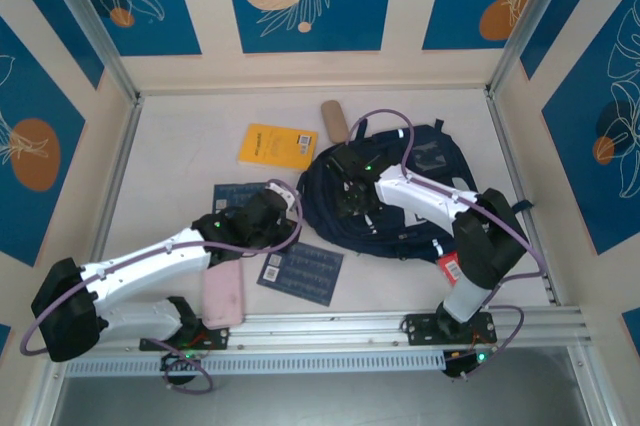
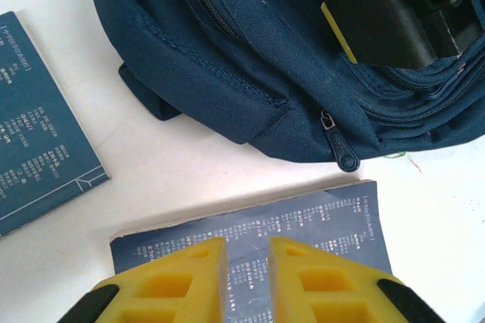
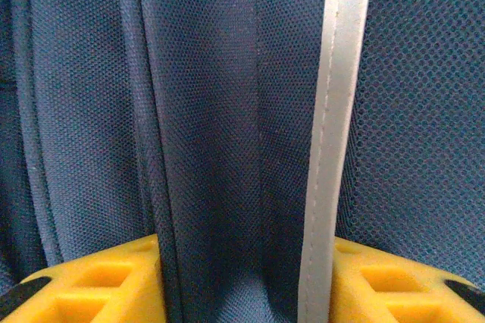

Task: Pack the student bag

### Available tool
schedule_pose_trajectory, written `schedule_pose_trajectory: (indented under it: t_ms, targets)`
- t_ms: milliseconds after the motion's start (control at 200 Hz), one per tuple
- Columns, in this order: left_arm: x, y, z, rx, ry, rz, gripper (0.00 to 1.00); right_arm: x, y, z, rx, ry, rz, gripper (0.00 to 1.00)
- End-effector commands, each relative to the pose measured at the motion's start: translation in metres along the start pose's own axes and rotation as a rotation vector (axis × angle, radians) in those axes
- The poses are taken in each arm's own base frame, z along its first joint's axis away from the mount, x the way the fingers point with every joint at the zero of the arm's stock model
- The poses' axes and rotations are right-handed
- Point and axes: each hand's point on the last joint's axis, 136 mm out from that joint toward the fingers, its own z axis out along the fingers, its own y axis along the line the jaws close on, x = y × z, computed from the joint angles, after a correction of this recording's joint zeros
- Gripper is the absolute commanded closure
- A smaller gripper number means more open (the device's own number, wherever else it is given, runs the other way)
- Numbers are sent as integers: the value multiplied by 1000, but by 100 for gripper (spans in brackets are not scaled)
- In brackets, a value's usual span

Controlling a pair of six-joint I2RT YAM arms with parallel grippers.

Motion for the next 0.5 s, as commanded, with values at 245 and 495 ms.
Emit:
schedule_pose_trajectory:
  t_ms: [245, 495]
  targets:
    - [-3, -21, 7, 93, 46, 39, 73, 1, -4, 4, -14, 8, -49, 100]
    - [-8, -43, 4, 180, 76, 172, 62, -16, 3, -70, -333, -85, 53, 100]
